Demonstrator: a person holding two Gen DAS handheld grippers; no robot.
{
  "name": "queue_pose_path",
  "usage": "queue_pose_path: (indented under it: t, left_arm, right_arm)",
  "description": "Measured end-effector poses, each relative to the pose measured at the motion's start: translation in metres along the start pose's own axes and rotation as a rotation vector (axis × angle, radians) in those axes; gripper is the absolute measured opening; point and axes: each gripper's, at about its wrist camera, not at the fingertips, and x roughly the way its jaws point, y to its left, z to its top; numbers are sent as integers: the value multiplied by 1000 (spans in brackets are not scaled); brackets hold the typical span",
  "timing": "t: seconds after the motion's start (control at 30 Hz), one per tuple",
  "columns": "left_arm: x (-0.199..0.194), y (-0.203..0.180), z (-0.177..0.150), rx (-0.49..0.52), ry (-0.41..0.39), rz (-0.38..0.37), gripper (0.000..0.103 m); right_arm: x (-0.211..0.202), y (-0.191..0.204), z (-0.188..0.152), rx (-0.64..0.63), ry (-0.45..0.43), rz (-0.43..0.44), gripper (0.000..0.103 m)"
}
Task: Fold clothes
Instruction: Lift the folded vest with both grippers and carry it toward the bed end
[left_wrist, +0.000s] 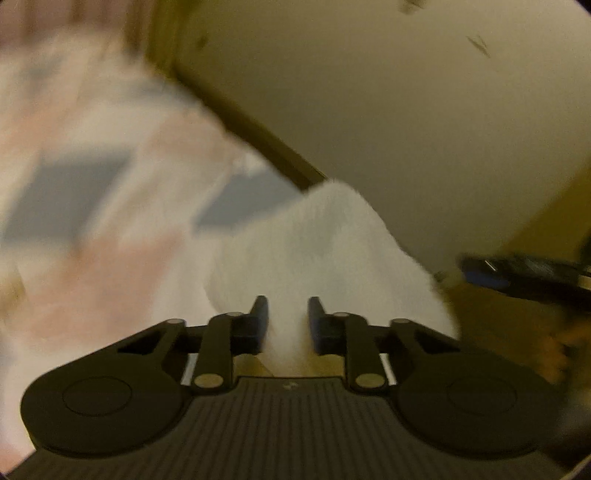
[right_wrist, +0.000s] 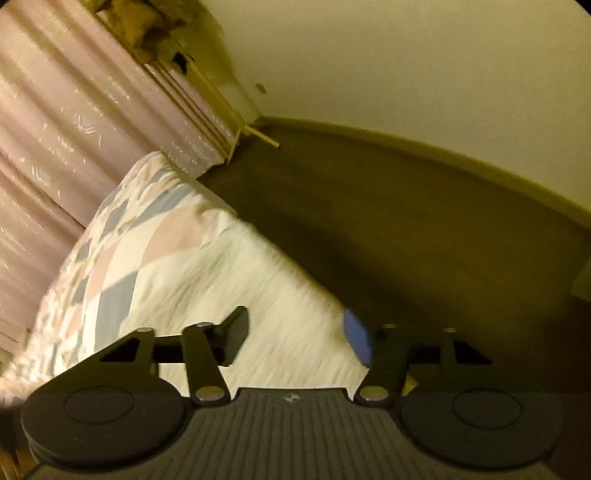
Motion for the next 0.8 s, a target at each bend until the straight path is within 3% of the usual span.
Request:
queue_pose_path:
  t: [0.1, 0.17, 0.3, 0.37, 0.6, 0.73, 0.8]
  left_arm:
    - [17, -16, 21, 282, -54, 63, 10]
    - [36, -15, 24, 398, -60, 56, 7]
    - [53, -10, 18, 456, -48, 44, 5]
    - [62, -7, 15, 485, -43, 38, 5]
    - [92, 3, 5, 587, -23, 17, 1]
    - [99, 5, 4, 647, -28, 0, 3]
    - [88, 7, 11, 658, -43, -35, 9]
  right_arm:
    - [-7, 48, -56, -58, -7, -88, 17]
    - [-2, 73, -89, -79, -21, -132, 14]
    - [22, 101, -137, -117, -57, -236, 14]
    - [44, 105, -153, -164, -47, -290, 7]
    - [53, 118, -167, -228, -54, -397, 8]
    - [28, 133, -158, -117, -97, -375, 11]
    - [7, 126, -155, 5, -154, -329, 21]
